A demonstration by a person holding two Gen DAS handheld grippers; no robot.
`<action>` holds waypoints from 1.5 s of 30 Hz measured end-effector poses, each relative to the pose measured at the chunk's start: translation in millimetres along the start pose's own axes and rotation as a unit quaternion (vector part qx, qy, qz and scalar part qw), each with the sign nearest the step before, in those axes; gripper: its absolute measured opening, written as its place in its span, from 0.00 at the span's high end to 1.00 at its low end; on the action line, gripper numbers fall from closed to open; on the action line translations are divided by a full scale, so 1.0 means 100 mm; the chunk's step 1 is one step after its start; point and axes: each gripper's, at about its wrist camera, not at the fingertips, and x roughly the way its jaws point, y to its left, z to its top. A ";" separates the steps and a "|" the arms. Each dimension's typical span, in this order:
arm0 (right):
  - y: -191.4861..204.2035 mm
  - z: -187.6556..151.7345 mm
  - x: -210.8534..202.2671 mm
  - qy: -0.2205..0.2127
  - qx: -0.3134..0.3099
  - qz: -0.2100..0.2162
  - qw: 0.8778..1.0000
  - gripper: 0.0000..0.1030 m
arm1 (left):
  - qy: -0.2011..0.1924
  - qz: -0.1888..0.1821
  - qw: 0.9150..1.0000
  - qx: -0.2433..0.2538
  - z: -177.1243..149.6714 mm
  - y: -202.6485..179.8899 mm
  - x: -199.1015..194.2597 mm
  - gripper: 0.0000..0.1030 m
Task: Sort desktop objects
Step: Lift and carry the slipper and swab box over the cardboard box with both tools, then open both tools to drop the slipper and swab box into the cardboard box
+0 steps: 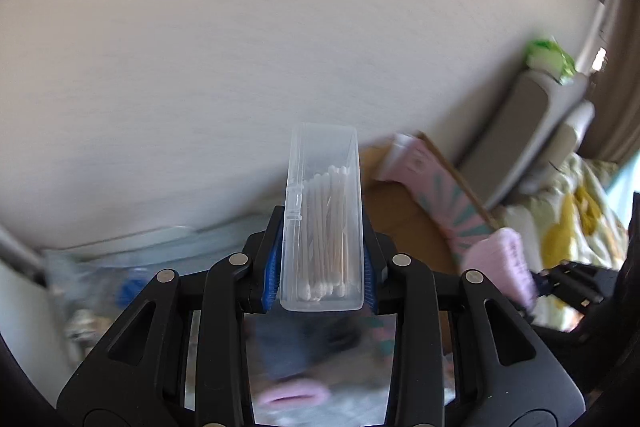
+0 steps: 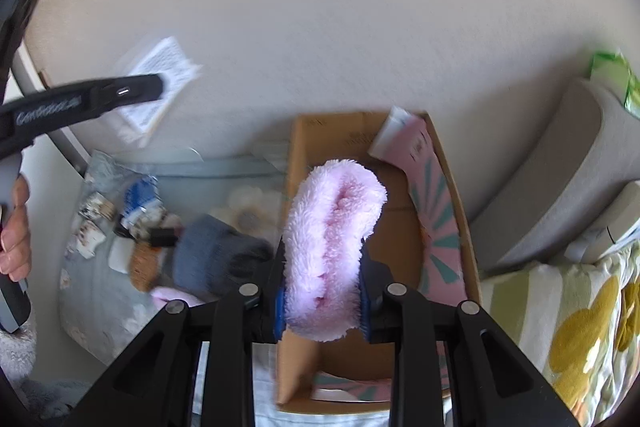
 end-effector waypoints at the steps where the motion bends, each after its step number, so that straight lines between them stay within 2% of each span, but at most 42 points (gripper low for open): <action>1: -0.06 -0.02 0.03 0.007 0.001 -0.007 1.000 0.76 | 0.017 -0.008 1.000 0.004 0.03 -0.08 0.12 0.72; 4: -0.22 -0.08 0.16 0.029 0.012 -0.015 0.999 0.76 | 0.057 -0.019 0.998 0.018 0.06 -0.29 0.45 0.72; 9: -0.41 -0.19 0.35 0.062 0.017 -0.010 0.998 0.76 | 0.113 -0.015 0.993 0.029 0.04 -0.48 0.86 0.72; 13: -0.53 -0.27 0.46 0.080 0.024 0.005 0.996 0.76 | 0.139 -0.006 0.989 0.047 -0.02 -0.57 1.00 0.72; 17: -0.59 -0.32 0.56 0.093 0.032 0.016 0.995 0.76 | 0.152 -0.004 0.987 0.053 -0.07 -0.58 1.07 0.72; 24: -0.63 -0.30 0.64 0.099 0.030 0.022 0.994 0.76 | 0.152 0.000 0.986 0.064 -0.02 -0.62 1.13 0.70; 26: -0.63 -0.28 0.65 0.101 0.031 0.023 0.994 0.70 | 0.158 0.007 0.985 0.066 0.00 -0.60 1.14 0.64; 27: -0.64 -0.28 0.67 0.105 0.032 0.020 0.994 0.66 | 0.163 0.010 0.984 0.065 0.02 -0.61 1.15 0.49; 28: -0.63 -0.27 0.70 0.111 0.031 0.015 0.993 0.54 | 0.165 0.012 0.984 0.064 0.03 -0.60 1.16 0.20; 29: -0.63 -0.27 0.71 0.113 0.030 0.014 0.993 0.42 | 0.160 0.013 0.985 0.062 0.03 -0.59 1.15 0.05; 30: -0.63 -0.27 0.72 0.116 0.031 0.015 0.993 0.36 | 0.150 0.012 0.987 0.061 0.03 -0.61 1.18 0.01; 31: -0.62 -0.26 0.74 0.116 0.032 0.018 0.993 0.23 | 0.145 0.007 0.988 0.061 0.03 -0.61 1.16 0.00; 32: -0.62 -0.25 0.75 0.117 0.033 0.021 0.992 0.22 | 0.145 0.002 0.988 0.062 0.03 -0.61 1.16 0.00; 38: -0.58 -0.27 0.72 0.116 0.032 0.012 0.993 0.22 | 0.129 -0.003 0.989 0.068 0.06 -0.59 1.04 0.00; 45: -0.49 -0.27 0.58 0.106 0.023 0.004 0.994 0.22 | 0.099 -0.021 0.993 0.061 0.11 -0.46 0.70 0.00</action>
